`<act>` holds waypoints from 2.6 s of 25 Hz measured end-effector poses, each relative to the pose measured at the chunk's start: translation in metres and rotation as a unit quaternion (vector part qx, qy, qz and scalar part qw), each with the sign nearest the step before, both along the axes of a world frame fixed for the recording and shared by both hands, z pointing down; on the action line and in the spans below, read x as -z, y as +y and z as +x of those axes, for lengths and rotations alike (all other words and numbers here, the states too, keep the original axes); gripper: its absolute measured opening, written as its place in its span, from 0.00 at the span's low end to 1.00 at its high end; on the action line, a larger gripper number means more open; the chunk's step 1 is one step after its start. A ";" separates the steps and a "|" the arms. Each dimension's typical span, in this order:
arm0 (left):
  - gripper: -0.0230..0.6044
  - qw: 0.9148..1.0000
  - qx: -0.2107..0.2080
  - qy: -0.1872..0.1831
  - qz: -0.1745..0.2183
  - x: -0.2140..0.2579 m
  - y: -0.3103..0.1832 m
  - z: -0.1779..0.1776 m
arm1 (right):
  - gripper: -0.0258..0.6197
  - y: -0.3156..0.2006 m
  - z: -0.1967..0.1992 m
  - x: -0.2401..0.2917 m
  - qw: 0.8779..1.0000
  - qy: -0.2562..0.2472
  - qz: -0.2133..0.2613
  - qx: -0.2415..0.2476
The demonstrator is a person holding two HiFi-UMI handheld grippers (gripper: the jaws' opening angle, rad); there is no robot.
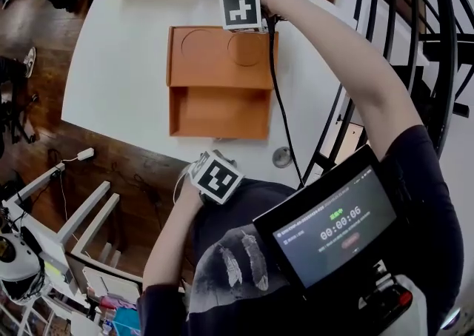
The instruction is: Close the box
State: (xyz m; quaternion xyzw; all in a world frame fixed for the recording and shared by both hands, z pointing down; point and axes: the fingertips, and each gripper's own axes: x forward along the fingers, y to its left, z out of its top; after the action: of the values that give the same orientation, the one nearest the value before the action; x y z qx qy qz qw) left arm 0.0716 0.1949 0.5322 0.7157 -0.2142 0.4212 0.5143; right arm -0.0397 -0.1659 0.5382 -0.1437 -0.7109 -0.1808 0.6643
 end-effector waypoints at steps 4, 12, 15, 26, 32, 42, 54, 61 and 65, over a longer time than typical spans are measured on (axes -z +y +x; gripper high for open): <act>0.06 1.000 0.013 -0.003 0.000 -0.010 -0.005 -0.006 | 0.05 0.003 -0.004 -0.016 0.999 0.022 -0.029 -0.003; 0.06 1.000 0.020 0.002 -0.010 -0.027 -0.011 -0.016 | 0.05 0.002 -0.004 -0.026 0.994 0.070 -0.083 -0.010; 0.06 1.000 0.015 -0.004 -0.003 -0.029 -0.010 -0.017 | 0.05 0.002 -0.004 -0.027 0.992 0.086 -0.091 -0.014; 0.06 1.000 -0.017 -0.022 0.009 -0.024 -0.024 -0.019 | 0.05 0.007 -0.004 -0.025 0.992 0.090 -0.084 -0.009; 0.06 0.999 -0.019 -0.031 0.014 -0.019 -0.027 -0.023 | 0.05 0.009 -0.002 -0.022 0.991 0.106 -0.077 0.007; 0.06 0.999 -0.020 -0.024 0.014 -0.020 -0.037 -0.019 | 0.05 0.002 -0.002 -0.025 0.992 0.098 -0.084 -0.004; 0.06 0.999 -0.023 -0.020 0.017 -0.018 -0.048 -0.018 | 0.05 0.002 -0.001 -0.023 0.991 0.099 -0.093 -0.006; 0.06 0.999 -0.024 -0.026 0.027 -0.018 -0.054 -0.018 | 0.05 0.005 0.000 -0.022 0.989 0.110 -0.096 -0.001; 0.06 0.999 -0.028 -0.027 0.027 -0.019 -0.054 -0.018 | 0.05 0.005 -0.001 -0.022 0.989 0.109 -0.099 -0.002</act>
State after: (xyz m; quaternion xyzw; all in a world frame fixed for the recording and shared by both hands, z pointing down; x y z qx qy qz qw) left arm 0.0534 0.1408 0.5515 0.7233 -0.2197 0.4489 0.4766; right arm -0.0407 -0.1605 0.5604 -0.2256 -0.6493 -0.0915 0.7206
